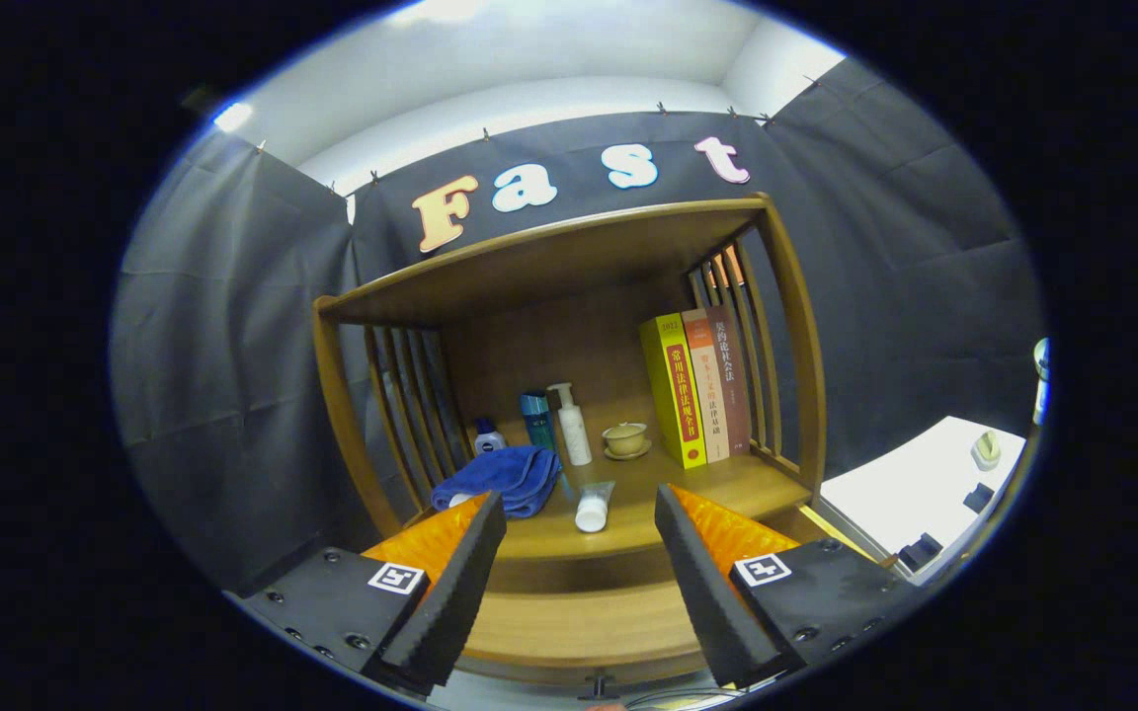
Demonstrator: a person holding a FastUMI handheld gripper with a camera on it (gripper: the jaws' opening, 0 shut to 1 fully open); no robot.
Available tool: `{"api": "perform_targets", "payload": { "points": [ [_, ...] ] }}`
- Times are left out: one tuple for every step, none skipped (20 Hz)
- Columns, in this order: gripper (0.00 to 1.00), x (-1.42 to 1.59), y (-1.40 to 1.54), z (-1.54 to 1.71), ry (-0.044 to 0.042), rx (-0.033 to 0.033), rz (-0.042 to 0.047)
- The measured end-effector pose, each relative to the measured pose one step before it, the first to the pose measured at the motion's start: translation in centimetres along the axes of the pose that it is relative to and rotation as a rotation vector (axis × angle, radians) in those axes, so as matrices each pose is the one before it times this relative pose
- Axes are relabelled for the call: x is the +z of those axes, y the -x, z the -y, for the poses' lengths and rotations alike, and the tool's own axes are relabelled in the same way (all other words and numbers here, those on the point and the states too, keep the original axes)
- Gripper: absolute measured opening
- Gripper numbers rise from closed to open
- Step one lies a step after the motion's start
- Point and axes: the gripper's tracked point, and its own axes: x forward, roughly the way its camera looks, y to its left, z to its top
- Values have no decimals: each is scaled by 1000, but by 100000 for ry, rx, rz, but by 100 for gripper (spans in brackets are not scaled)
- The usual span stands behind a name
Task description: Pull open the drawer, take out the items inside it, and place them on the countertop above the cabinet.
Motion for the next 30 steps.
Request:
{"api": "perform_targets", "payload": {
  "points": [
    [98, -742, 1194, -160, 1879, -64, 823],
    [98, -587, 1264, -156, 2190, -100, 1148],
    [98, -377, 1272, -181, 1974, -143, 1368],
    [98, -458, 1150, -178, 1498, -208, 1036],
    [98, -391, 1060, -147, 40, -338, 1323],
    [98, -85, 806, -552, -1179, 906, 3064],
    [98, 18, 526, -826, -1005, 1846, 3505],
    [98, -877, 316, -290, -246, 647, 895],
    [98, -1523, 218, 162, 714, -45, -32],
    [98, -1571, 74, 270, 1258, -1095, 114],
    [99, -1323, 58, 681, 797, -2116, 486],
    [99, -1423, 297, 404, 637, -1312, 1454],
    [98, -1142, 153, 314, 1024, -1950, 497],
    [98, -912, -10, 398, 1370, -1267, 1037],
    [98, -477, -39, 153, 1629, -407, 1136],
    [98, -359, -40, 220, 1246, -125, 897],
    [98, -442, -118, 98, 725, 119, 205],
    [98, -552, -148, -135, 42, 456, -839],
    [98, -493, -205, -211, -878, 714, -1147],
    [98, -659, -43, -313, -877, 1360, -1277],
    [98, -715, -100, -93, -402, 488, -1676],
    [98, -781, -153, 41, -26, 559, -1796],
    [98, -337, -323, 87, -41, -16, -1247],
    [98, -271, -668, 85, -398, -942, -386],
    [98, -161, -557, 95, -634, -1190, -3],
    [98, -341, -238, -266, -858, -176, -16],
    [98, -424, 20, -281, 76, -71, 8],
    [98, -431, 103, -183, 1230, -338, 418],
    [99, -510, 276, -19, 2013, -742, 483],
    [99, -669, 113, -87, 1330, -673, -609]
  ]
}}
